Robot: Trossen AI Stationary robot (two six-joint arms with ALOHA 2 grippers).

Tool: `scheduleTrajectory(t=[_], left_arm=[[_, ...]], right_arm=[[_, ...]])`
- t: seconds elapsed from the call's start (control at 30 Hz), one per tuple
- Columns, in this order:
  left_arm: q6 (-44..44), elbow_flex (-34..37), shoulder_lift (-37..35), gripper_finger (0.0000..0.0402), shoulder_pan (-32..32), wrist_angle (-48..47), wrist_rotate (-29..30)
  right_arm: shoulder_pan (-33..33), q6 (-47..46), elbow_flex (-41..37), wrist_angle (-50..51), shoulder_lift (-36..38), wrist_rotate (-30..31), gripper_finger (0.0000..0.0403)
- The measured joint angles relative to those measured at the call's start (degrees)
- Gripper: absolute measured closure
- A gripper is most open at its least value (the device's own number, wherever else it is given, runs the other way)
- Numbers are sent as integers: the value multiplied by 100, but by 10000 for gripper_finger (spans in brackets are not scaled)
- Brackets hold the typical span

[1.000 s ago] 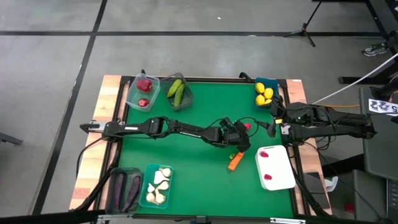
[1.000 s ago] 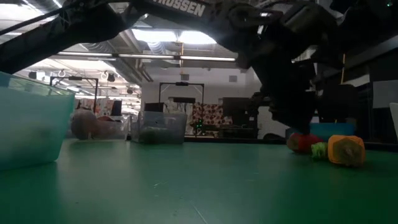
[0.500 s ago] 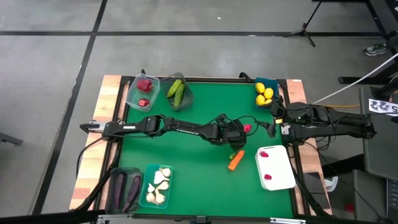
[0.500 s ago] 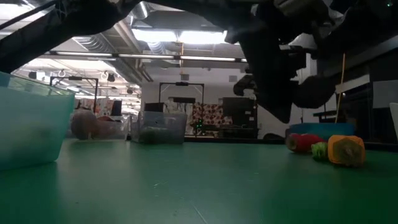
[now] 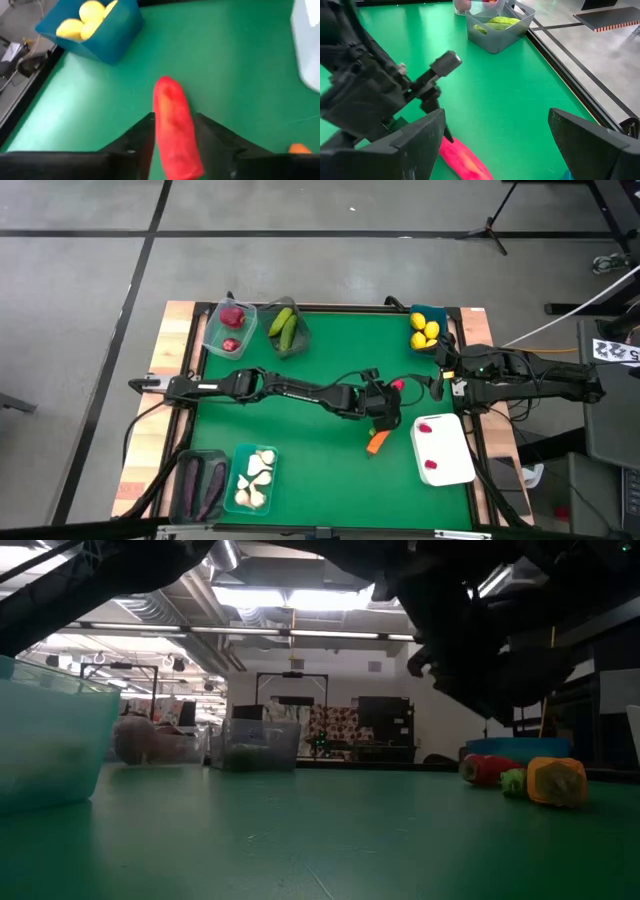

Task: Sort produce into baskets
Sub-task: Put the red chili pepper into the white bin

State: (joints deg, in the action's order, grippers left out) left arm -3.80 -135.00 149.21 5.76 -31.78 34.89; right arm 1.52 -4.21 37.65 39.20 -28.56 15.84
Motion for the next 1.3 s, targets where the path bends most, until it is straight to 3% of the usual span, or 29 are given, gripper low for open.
scheduleTrajectory(t=[0.33,0.7,0.93,1.3], left_arm=[[-769,4,9,156,-195,96,-582],[-1064,388,243,145,-275,519,-949],[-1209,407,332,175,-275,580,-792],[-1172,170,355,320,-188,350,-957]], right_arm=[[0,0,0,0,0,-2,52],[0,4,0,25,-2,-2,52],[-2,2,0,96,-2,-4,52],[0,2,0,134,-2,-2,52]])
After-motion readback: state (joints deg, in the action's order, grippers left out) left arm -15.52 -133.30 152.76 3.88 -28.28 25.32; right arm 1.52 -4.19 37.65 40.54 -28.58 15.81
